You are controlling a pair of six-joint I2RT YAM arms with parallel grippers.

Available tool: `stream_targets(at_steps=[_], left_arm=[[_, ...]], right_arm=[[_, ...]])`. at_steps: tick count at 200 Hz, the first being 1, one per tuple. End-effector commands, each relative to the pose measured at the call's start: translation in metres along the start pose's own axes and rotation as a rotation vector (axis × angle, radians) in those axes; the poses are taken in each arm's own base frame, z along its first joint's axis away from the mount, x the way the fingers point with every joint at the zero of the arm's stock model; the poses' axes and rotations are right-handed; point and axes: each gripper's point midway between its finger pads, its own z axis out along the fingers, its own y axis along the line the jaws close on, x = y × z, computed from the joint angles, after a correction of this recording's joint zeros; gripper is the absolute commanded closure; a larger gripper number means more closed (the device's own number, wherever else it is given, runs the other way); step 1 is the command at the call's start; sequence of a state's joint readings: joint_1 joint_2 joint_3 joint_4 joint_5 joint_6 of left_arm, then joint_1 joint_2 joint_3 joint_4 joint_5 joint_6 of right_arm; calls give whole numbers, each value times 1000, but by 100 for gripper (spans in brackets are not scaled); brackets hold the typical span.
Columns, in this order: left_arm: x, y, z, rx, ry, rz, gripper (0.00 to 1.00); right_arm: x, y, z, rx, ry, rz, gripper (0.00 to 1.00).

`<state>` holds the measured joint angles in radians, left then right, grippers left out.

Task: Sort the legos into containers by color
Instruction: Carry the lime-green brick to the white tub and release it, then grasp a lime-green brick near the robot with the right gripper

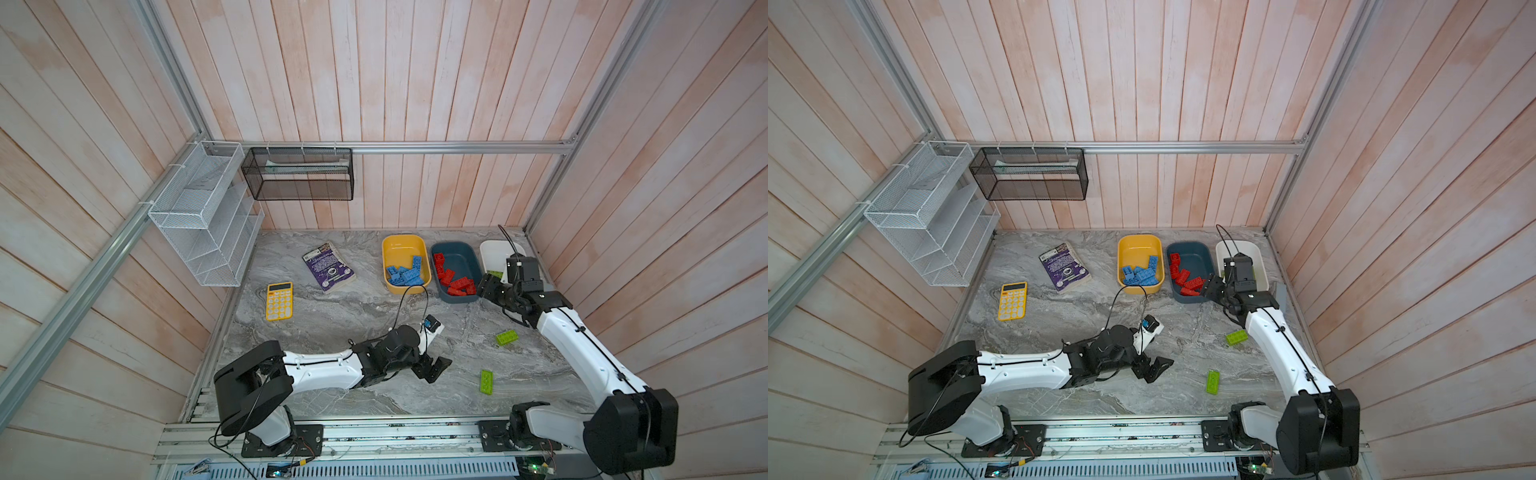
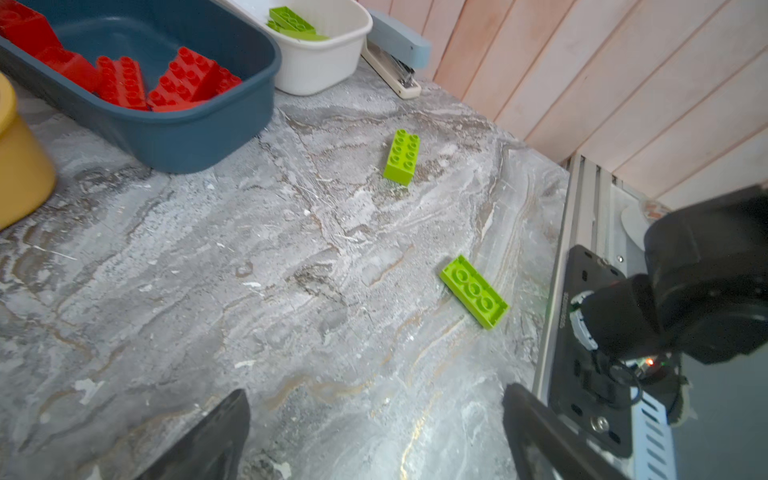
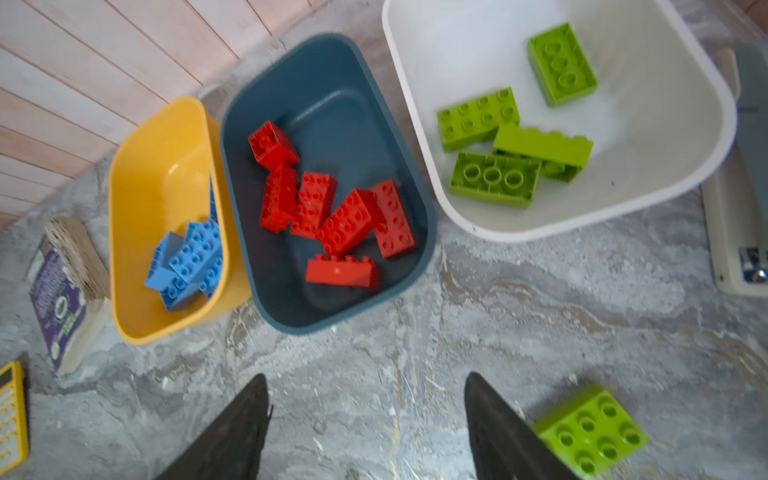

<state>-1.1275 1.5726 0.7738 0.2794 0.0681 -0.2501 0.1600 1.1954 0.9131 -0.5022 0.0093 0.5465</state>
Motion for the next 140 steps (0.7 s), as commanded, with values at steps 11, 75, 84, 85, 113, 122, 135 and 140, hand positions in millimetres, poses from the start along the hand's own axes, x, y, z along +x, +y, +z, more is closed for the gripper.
stream_targets(at_steps=[11, 75, 84, 85, 113, 122, 135, 140], left_arm=[[-1, -6, 5, 1, -45, 60, 4], [20, -29, 40, 33, 20, 127, 4], [22, -28, 42, 34, 25, 126, 4], [22, -28, 42, 34, 25, 126, 4], [23, -28, 45, 34, 30, 129, 4], [23, -28, 46, 32, 31, 131, 4], [23, -28, 48, 30, 36, 131, 4], [24, -27, 48, 27, 39, 131, 4]], right_arm=[[59, -44, -14, 145, 145, 52, 24], [107, -89, 1, 262, 184, 185, 19], [105, -91, 5, 275, 185, 188, 17], [104, -91, 5, 277, 186, 188, 17], [93, -101, 18, 341, 180, 201, 14], [92, -105, 22, 351, 186, 206, 14], [90, -113, 29, 370, 189, 213, 14], [91, -117, 31, 382, 192, 219, 14]])
